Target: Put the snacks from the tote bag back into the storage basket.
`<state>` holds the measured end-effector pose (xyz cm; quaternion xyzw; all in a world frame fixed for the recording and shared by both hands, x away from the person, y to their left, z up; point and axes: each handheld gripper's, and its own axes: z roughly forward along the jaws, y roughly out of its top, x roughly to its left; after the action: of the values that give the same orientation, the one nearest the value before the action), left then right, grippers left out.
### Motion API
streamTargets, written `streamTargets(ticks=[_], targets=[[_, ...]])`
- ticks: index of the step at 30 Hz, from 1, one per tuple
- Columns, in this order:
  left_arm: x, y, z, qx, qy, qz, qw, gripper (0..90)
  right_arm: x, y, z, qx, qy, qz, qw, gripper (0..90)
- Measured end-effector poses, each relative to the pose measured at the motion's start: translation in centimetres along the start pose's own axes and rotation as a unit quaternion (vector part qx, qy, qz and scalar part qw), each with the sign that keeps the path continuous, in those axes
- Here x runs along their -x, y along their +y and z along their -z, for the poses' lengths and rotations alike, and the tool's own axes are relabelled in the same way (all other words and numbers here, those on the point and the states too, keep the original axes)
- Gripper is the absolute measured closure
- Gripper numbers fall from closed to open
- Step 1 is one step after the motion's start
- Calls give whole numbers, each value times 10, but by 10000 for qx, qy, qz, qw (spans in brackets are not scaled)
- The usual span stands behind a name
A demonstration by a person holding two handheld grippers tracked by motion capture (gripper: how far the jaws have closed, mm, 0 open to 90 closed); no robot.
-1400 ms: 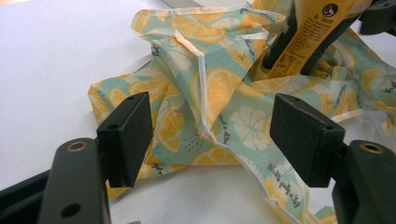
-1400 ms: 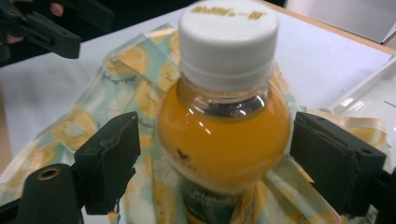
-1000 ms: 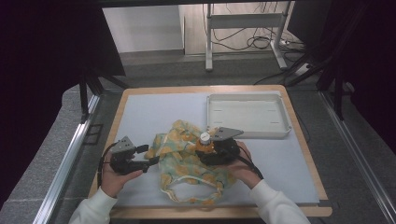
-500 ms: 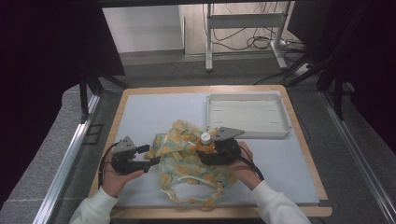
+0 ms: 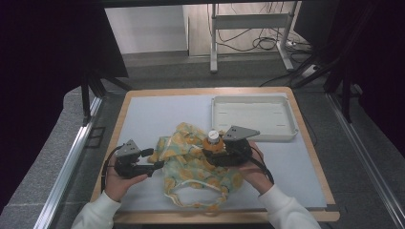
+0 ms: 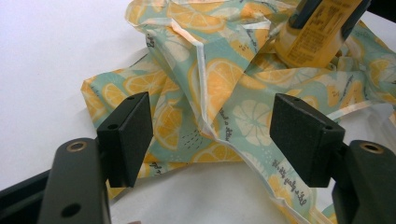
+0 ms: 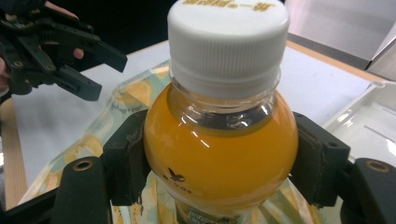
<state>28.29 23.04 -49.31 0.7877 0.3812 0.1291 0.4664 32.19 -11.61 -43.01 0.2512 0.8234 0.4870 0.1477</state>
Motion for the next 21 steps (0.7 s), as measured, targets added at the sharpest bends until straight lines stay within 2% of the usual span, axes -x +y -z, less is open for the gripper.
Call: streamTargets(ticks=[14, 21], targets=[[1, 0, 1, 11, 18, -34, 10000, 307, -3, 19, 23, 411, 31, 24, 9991, 301], [1, 0, 1, 4, -12, -55, 10000, 308, -4, 25, 26, 460, -11, 78, 9989, 300]])
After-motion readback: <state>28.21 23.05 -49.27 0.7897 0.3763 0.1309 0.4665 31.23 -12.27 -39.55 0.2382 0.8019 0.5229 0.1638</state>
